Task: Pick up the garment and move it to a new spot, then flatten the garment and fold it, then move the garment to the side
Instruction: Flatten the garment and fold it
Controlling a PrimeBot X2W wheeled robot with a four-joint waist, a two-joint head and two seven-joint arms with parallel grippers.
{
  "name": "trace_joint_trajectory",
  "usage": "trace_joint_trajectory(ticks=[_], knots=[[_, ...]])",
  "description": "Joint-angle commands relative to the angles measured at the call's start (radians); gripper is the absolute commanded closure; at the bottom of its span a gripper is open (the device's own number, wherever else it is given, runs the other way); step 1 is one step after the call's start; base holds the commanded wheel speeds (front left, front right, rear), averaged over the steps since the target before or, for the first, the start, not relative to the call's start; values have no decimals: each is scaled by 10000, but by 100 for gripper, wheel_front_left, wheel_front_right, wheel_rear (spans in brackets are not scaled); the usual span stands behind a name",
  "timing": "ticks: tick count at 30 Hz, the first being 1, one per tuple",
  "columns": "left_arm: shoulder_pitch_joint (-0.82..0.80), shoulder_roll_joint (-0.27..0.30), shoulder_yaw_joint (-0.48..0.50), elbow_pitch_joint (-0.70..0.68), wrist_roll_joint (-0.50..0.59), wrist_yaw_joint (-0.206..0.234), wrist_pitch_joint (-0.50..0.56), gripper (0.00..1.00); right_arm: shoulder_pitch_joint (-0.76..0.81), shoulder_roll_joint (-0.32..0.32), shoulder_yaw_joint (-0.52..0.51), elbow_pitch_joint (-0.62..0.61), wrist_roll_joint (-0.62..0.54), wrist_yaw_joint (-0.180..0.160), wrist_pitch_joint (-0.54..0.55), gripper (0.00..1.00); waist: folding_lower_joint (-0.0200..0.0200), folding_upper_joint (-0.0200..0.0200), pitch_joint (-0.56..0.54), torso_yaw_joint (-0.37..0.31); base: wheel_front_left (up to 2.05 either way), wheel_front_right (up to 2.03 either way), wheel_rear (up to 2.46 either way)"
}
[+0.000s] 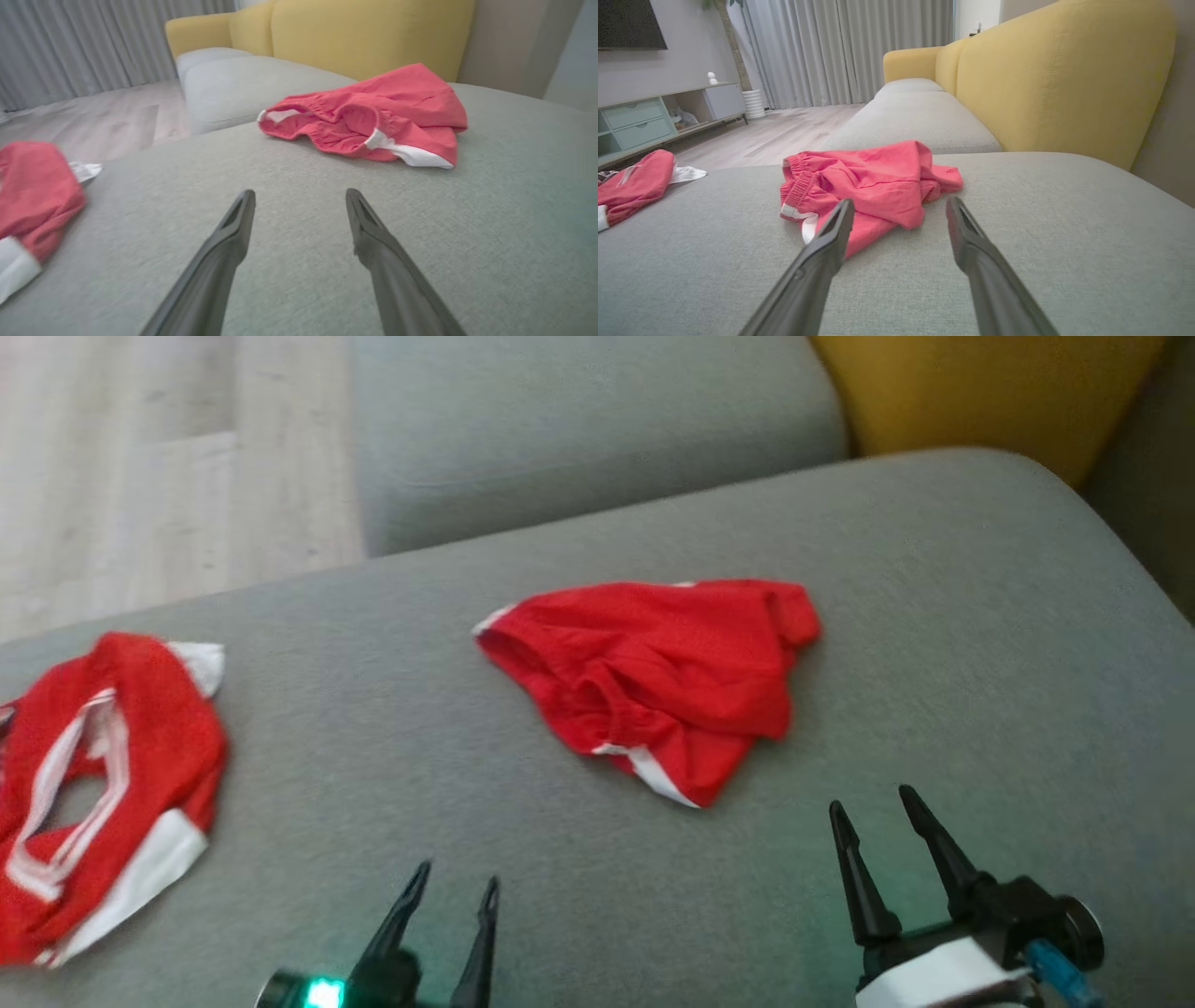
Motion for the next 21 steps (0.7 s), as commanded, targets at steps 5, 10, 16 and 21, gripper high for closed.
trace_joint_trajectory(ticks=[5, 10, 16, 21], knots=[[-1736, 127, -180, 739, 508, -193, -97, 0, -869, -51, 388, -199, 138, -7, -38, 0, -1, -1, 825, -1240, 0, 0, 0], [-2922, 528, -509, 1502, 828, -282, -97, 0, -1131, -51, 435, -289, 237, -7, -38, 0, -1, -1, 1382, -1899, 0, 0, 0], [-3961, 959, -770, 2590, 1000, -283, -97, 0, -1324, -51, 519, -407, 374, -7, -38, 0, -1, -1, 1872, -2342, 0, 0, 0], [-4416, 1238, -1075, 3009, 1185, -237, -97, 0, -1415, -51, 530, -383, 610, -7, -38, 0, -1, -1, 2122, -2533, 0, 0, 0]])
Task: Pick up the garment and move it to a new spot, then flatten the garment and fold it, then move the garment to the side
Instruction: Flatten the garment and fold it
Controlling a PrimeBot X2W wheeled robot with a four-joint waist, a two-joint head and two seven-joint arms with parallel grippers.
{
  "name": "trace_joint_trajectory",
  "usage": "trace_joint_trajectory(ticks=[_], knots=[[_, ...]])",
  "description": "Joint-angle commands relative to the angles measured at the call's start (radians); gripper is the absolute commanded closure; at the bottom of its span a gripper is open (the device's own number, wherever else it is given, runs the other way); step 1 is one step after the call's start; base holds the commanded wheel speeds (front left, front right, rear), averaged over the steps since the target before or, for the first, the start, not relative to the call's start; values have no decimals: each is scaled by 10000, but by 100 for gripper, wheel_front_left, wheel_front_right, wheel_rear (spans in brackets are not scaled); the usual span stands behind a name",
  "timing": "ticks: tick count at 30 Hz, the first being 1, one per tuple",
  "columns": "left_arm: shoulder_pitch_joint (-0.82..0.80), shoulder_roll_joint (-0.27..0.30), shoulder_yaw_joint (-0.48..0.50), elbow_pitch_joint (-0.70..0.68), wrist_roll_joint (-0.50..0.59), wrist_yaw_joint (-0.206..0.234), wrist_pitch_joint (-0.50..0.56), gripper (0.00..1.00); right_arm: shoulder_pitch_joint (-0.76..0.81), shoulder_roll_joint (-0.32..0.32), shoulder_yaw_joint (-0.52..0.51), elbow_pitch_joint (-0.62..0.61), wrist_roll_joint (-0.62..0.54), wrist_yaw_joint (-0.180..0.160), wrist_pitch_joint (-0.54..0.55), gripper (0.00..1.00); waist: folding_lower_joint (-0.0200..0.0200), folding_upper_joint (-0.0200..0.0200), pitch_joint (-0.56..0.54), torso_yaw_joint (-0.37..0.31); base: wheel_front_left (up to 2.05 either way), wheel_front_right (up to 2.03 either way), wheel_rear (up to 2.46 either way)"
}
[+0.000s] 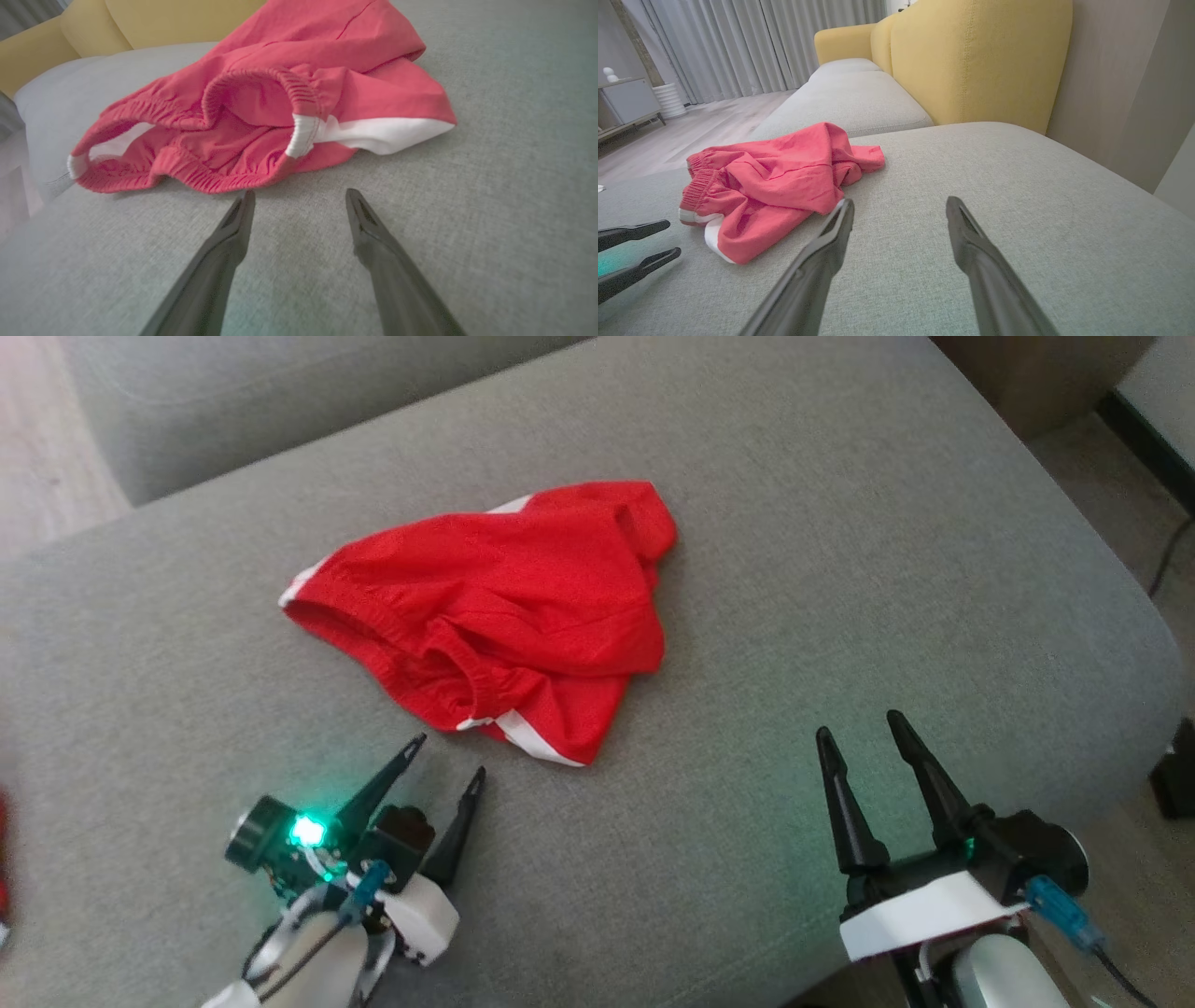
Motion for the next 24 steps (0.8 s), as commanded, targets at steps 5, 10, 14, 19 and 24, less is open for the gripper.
trace_joint_trajectory(ticks=[5, 10, 14, 19, 24], knots=[[-748, 389, 117, -230, -138, 138, -95, 0, -327, -47, 263, -319, 268, -7, -38, 0, -2, 0, 389, -289, 0, 0, 0], [-899, 493, -79, -442, -265, 230, -95, 0, -390, -47, 207, -263, 431, -7, -38, 0, -2, 0, 489, -371, 0, 0, 0], [-936, 599, -232, -627, -384, 266, -95, 42, -412, -47, 206, -256, 459, -7, -38, 0, -2, 0, 512, -382, 0, 0, 0], [-999, 718, -431, -456, -542, 130, -95, 100, -418, -47, 228, -238, 506, -7, -38, 0, -2, 0, 485, -380, 0, 0, 0], [-1153, 799, -630, -939, -845, -290, -95, 100, -374, -47, 209, -237, 526, -7, -38, 0, -2, 0, 379, -351, 0, 0, 0]])
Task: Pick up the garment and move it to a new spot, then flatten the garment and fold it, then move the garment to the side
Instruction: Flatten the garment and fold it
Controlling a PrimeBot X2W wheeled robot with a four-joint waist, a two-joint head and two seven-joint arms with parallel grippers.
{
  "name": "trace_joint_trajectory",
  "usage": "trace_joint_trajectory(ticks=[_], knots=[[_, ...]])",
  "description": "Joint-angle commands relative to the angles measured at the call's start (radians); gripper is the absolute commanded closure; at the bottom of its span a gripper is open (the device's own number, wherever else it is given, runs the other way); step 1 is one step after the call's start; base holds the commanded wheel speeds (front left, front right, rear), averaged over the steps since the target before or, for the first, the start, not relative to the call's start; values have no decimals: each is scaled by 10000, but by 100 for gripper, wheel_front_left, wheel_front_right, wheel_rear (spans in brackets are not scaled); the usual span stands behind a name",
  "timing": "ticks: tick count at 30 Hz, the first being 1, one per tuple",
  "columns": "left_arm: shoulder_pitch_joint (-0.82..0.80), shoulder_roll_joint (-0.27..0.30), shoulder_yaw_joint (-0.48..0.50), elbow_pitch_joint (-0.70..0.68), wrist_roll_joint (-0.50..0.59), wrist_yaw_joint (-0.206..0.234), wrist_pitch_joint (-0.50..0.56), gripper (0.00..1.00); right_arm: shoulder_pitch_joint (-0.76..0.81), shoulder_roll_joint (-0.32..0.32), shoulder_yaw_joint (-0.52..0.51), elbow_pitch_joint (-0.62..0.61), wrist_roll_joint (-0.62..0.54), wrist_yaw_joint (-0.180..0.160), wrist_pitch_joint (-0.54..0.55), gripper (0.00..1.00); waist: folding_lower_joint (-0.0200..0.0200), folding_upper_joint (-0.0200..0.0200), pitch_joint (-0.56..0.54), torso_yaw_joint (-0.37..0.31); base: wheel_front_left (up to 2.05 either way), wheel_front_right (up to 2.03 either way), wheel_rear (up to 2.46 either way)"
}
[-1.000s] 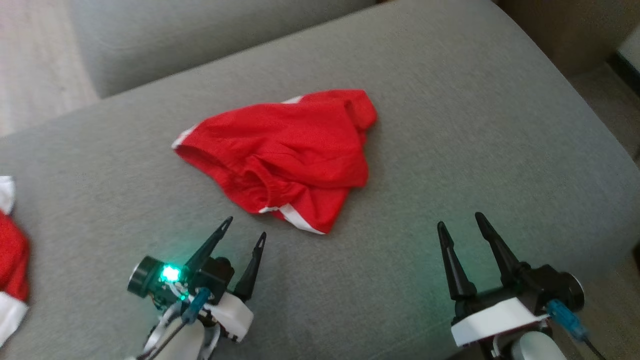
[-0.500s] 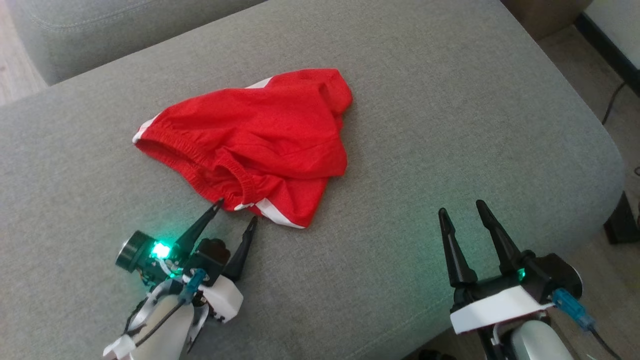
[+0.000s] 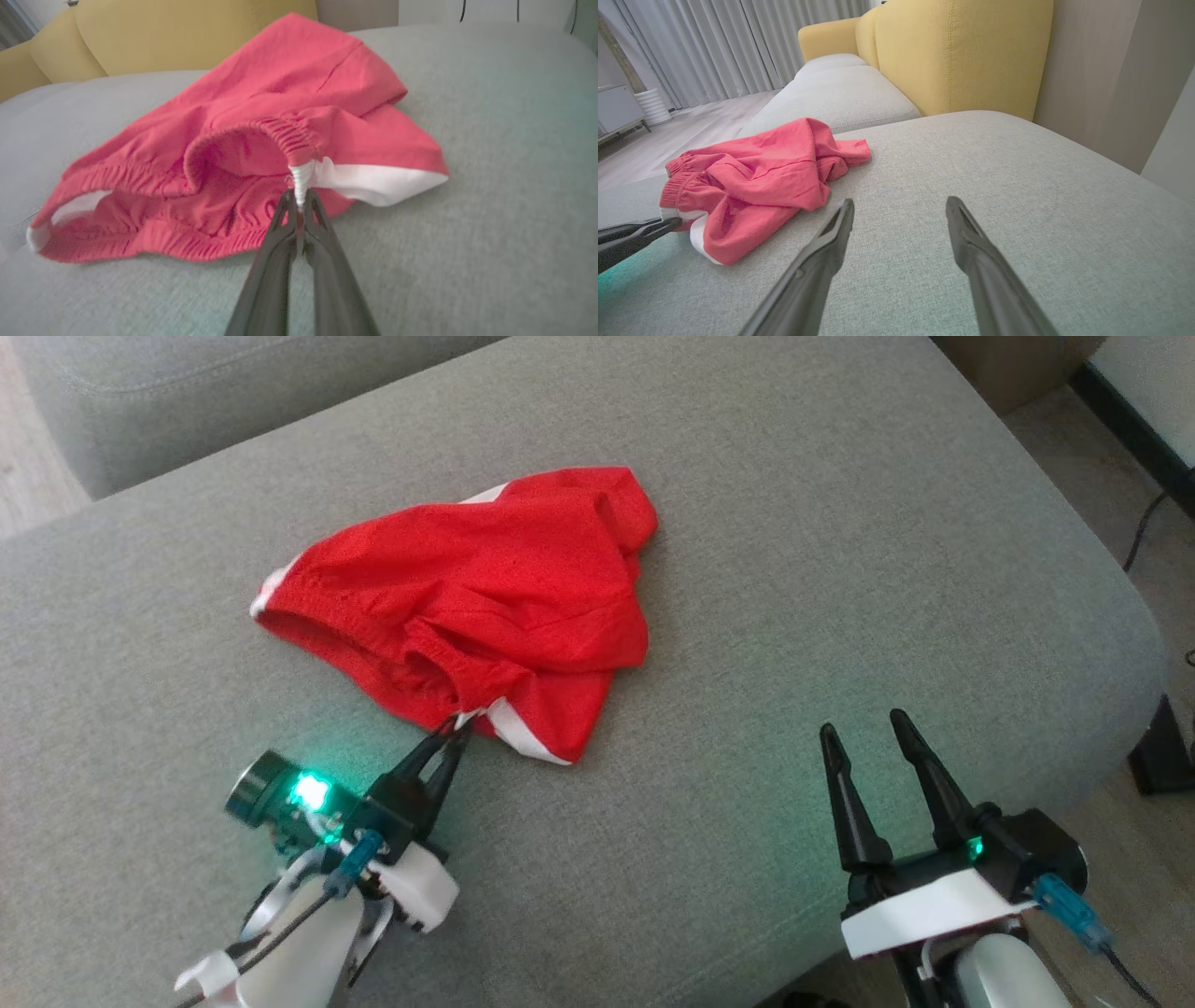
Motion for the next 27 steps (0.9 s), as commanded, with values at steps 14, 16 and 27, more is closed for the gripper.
trace_joint_trajectory(ticks=[14, 16, 27], knots=[[-4106, 1179, -1430, -4301, -7001, -574, 1825, 100, 4, -49, 55, -136, 259, -7, -38, 0, 0, 0, -846, 771, 0, 0, 0], [-4726, 1324, -1144, -4638, -7716, -575, 2342, 100, 31, -49, 50, -136, 291, -7, -38, 0, 0, 0, -958, 913, 0, 0, 0], [-4824, 2093, -1285, -3663, -8084, 244, 4571, 100, -45, -49, 162, -66, 303, -7, -38, 0, 0, 0, -875, 1962, 0, 0, 0]])
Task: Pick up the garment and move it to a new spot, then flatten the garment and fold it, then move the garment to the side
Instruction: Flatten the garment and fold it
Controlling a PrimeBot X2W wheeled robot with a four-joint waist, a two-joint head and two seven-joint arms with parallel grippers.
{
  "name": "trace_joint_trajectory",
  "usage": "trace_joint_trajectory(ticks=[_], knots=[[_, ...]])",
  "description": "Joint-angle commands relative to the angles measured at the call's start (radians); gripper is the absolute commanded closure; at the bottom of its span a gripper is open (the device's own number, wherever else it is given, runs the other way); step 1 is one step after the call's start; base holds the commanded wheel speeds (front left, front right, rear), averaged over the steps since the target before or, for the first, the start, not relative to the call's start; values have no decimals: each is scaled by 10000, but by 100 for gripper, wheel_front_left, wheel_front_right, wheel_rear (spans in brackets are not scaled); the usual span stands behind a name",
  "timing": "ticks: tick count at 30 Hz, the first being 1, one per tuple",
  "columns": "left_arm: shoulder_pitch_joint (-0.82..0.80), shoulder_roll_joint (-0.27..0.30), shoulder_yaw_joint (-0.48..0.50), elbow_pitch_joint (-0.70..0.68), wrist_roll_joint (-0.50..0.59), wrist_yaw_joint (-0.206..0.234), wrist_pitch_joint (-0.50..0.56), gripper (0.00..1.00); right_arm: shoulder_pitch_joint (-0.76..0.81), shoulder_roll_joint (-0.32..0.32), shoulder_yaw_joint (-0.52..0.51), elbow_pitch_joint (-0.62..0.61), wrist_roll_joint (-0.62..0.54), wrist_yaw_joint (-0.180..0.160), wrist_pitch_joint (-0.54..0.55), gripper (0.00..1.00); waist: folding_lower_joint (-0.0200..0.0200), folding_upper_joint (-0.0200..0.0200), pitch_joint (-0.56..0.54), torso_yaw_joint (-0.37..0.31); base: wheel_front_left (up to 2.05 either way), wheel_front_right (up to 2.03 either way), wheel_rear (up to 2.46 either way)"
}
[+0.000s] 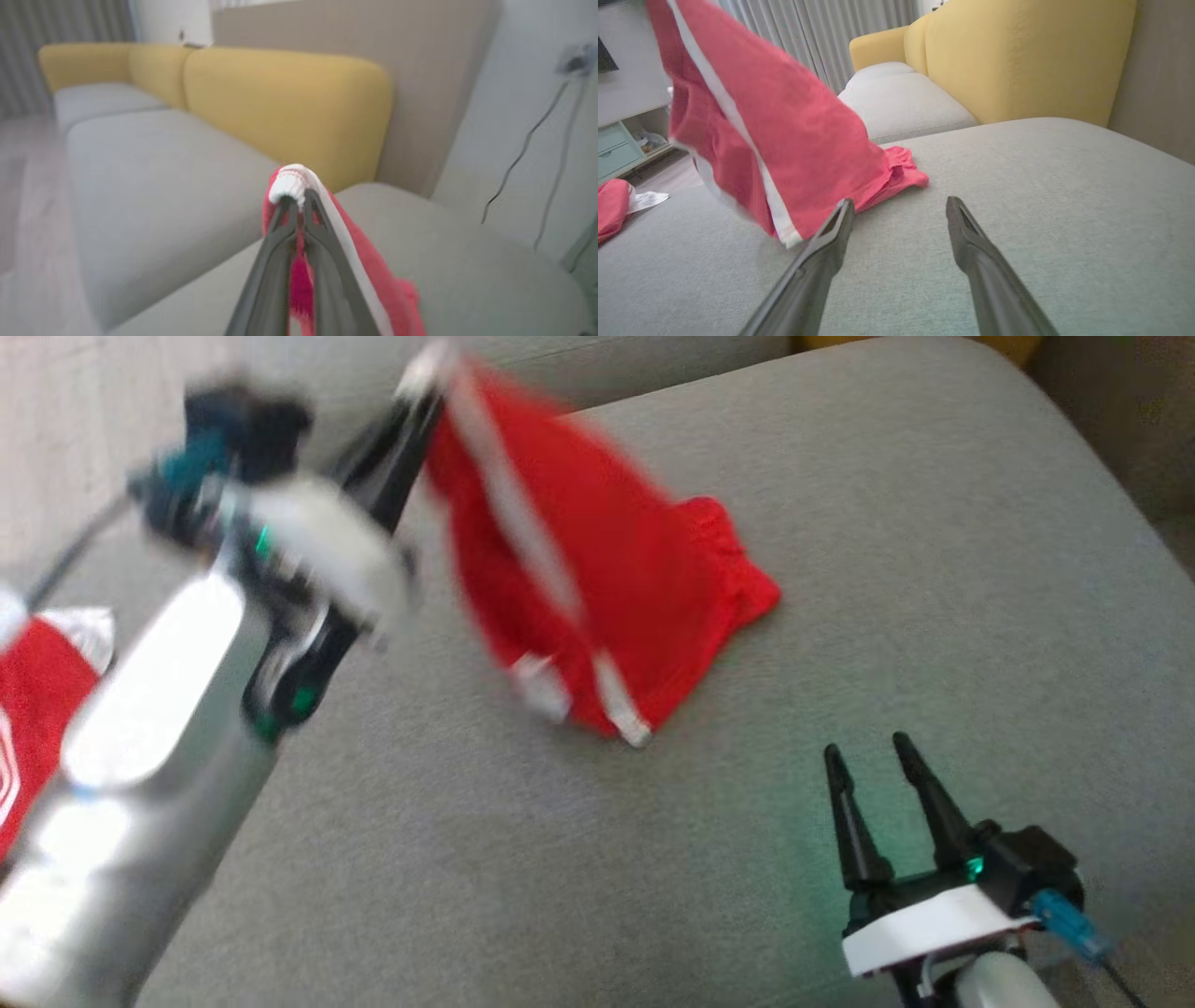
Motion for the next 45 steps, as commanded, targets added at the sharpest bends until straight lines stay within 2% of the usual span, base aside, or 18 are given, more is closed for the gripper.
trace_joint_trajectory(ticks=[1, 5, 10, 16, 24, 29, 32, 33, 37, 40, 43, 45], knots=[[57, 616, 325, 60, 144, 19, -109, 100, -321, -47, 335, -150, 29, -7, -38, 0, 1, -1, 170, 242, 0, 0, 0], [476, 1046, 175, 890, 593, -121, -817, 100, -581, -47, 913, 449, 62, -7, -38, 0, 1, -1, 470, 559, 0, 0, 0], [352, 999, 130, 1474, 621, -362, -1343, 100, -1294, -47, 2057, 1749, 184, -7, -38, 0, 1, -1, 812, 968, 0, 0, 0], [20, 740, -78, 1865, 633, -545, -1605, 100, -2277, -47, 2889, 2608, 249, -7, -38, 0, 1, -1, 1055, 1328, 0, 0, 0], [-292, 520, -397, 2180, 614, -672, -1761, 100, -3038, -47, 2983, 3567, -274, -7, -38, 0, 1, -1, 1206, 1617, 0, 0, 0], [-376, 471, -547, 2170, 568, -708, -1801, 100, -3239, -47, 2999, 3776, -147, -7, -38, 2, 1, -1, 1267, 1693, 0, 0, 0], [-428, 475, -619, 2178, 539, -722, -1809, 100, -3349, -47, 3056, 3873, -2, -7, -38, 29, 1, -1, 1294, 1729, 0, 0, 0], [-444, 476, -639, 2181, 529, -725, -1815, 100, -3383, -47, 3071, 3901, 32, -7, -38, 34, 1, -1, 1305, 1742, 0, 0, 0], [-491, 471, -687, 2182, 498, -733, -1827, 100, -3485, -47, 3072, 3950, 137, -7, -38, 35, 1, -1, 1351, 1775, 0, 0, 0], [-531, 481, -726, 2183, 481, -738, -1836, 100, -3557, -47, 3000, 3952, 193, -7, -38, 53, 1, -1, 1397, 1807, 0, 0, 0], [-568, 521, -747, 2200, 450, -743, -1858, 100, -3606, -47, 2905, 3932, 231, -7, -38, 65, 1, -1, 1424, 1828, 0, 0, 0], [-587, 546, -753, 2211, 427, -746, -1872, 100, -3639, -47, 2859, 3938, 233, -7, -38, 84, 1, -1, 1431, 1840, 0, 0, 0]])
